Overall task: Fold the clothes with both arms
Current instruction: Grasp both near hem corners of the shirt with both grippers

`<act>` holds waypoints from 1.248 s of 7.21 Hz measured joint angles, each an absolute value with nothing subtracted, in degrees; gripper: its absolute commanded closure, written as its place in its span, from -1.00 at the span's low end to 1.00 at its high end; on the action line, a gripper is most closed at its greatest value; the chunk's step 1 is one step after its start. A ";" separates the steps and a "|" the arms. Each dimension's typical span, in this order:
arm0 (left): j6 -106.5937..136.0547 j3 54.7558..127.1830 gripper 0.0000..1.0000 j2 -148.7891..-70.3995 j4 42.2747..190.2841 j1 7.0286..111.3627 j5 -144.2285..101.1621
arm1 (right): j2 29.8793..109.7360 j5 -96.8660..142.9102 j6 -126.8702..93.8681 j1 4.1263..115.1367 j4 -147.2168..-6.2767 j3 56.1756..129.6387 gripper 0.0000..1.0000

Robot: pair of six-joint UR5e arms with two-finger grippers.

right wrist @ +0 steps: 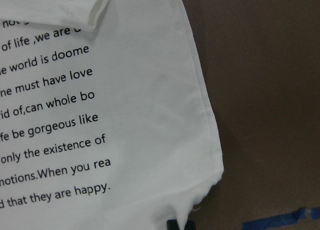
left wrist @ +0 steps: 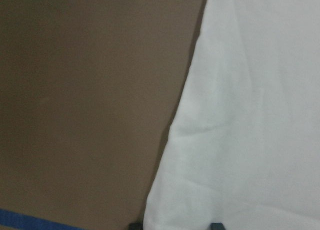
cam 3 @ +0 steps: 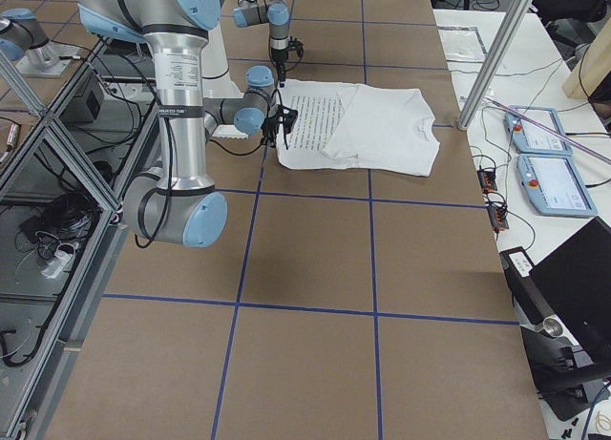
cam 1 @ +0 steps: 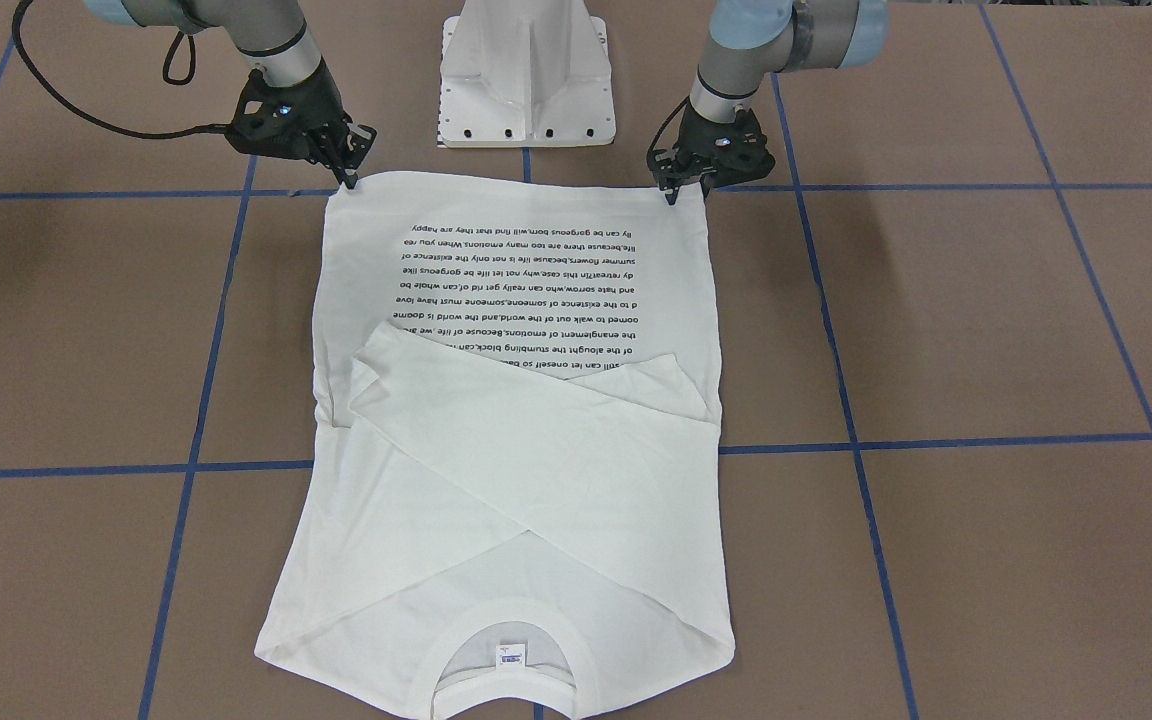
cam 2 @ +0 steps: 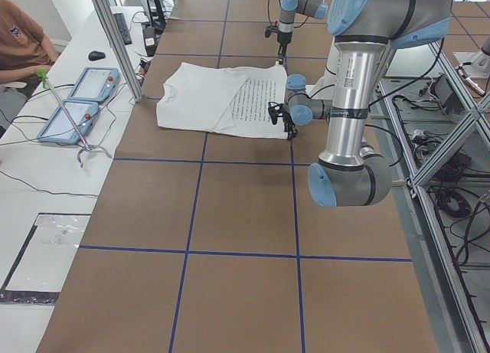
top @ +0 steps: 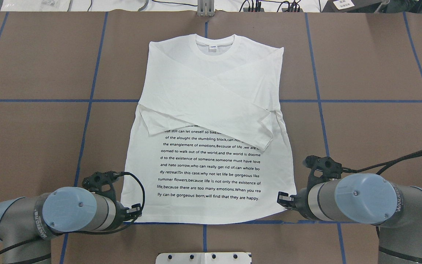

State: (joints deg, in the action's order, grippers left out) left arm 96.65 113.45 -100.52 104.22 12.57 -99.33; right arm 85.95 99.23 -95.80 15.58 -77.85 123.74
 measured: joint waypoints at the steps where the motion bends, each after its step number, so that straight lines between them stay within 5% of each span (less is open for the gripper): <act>1: 96.62 113.64 0.17 -100.51 104.16 12.63 -99.32 | 85.94 99.34 -95.80 15.73 -77.86 123.74 1.00; 4: 96.59 113.93 0.25 -100.73 104.15 12.74 -99.32 | 85.92 99.40 -95.75 15.87 -77.87 123.67 1.00; 7: 96.67 114.30 1.00 -100.81 104.15 12.97 -99.32 | 85.83 99.46 -95.71 15.93 -77.87 123.66 1.00; 9: 96.68 114.44 1.00 -100.90 104.15 13.30 -99.32 | 85.75 99.45 -95.71 15.91 -77.85 123.66 1.00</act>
